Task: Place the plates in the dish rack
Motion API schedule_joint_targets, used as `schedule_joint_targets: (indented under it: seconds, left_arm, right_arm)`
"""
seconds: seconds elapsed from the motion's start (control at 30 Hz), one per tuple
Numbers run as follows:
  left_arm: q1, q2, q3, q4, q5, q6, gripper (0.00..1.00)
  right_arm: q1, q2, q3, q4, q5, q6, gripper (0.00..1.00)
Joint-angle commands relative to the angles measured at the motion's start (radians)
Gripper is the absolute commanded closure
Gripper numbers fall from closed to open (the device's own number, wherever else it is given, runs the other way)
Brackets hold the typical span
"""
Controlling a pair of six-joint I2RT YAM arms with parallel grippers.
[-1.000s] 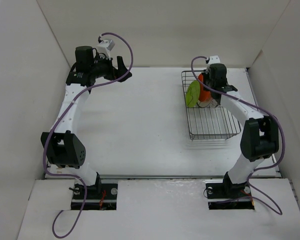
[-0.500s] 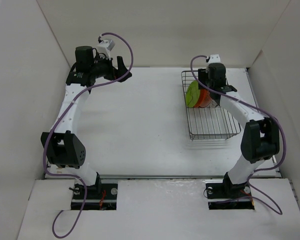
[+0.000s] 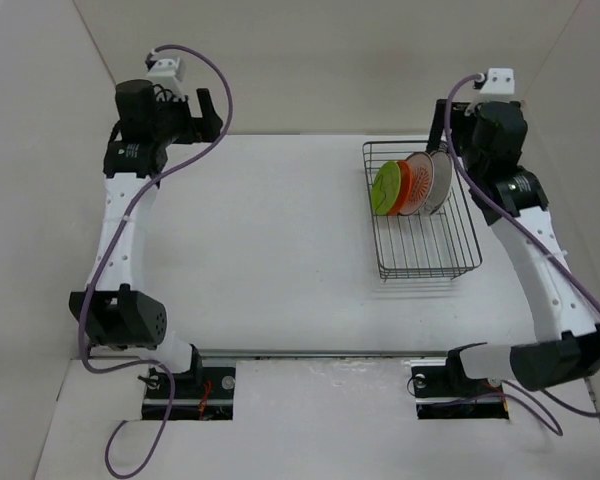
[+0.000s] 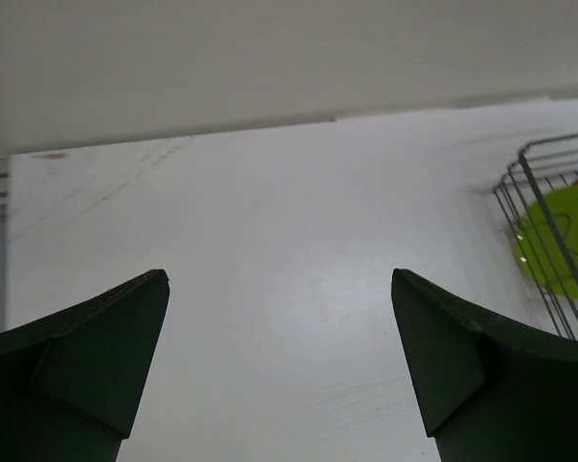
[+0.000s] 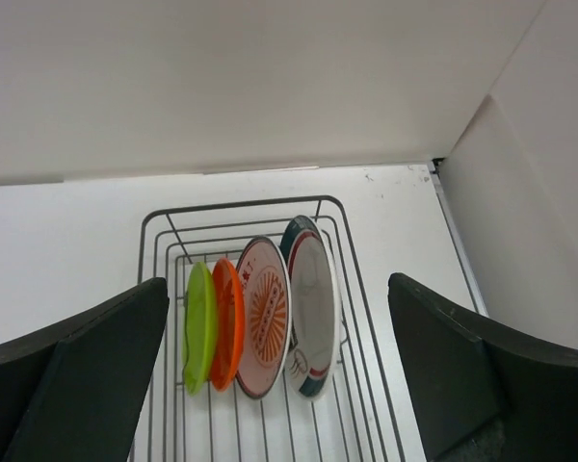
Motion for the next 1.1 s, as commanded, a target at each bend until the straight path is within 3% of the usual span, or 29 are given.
schedule_joint_targets:
  seconds: [0.0,0.2,0.53,0.77,1.07]
  left_arm:
    - [0.040,-0.131,0.070,-0.020,-0.180,-0.011,0.00]
    - [0.040,-0.285,0.055,-0.115,-0.312,0.030,0.00]
    - [0.040,-0.540,0.043,-0.271,-0.289,0.063,0.00]
    - [0.040,-0.669,-0.048,-0.307,-0.300,0.081,0.00]
    - [0.040,-0.718,-0.080,-0.317,-0.280,0.061,0.00]
  right_arm:
    - [0.008,-0.098,0.037,-0.171,0.026,0.063,0.00]
    - [0.028,-0.344,-0.028,-0.297,0.016,0.146,0.00]
    - [0.046,-0.676,-0.002,-0.472,0.057,0.157,0.00]
    - [0.046,-0.784,0.061,-0.569,0.057,0.139,0.00]
    - [0.046,-0.818,0.061,-0.587,0.057,0.129,0.00]
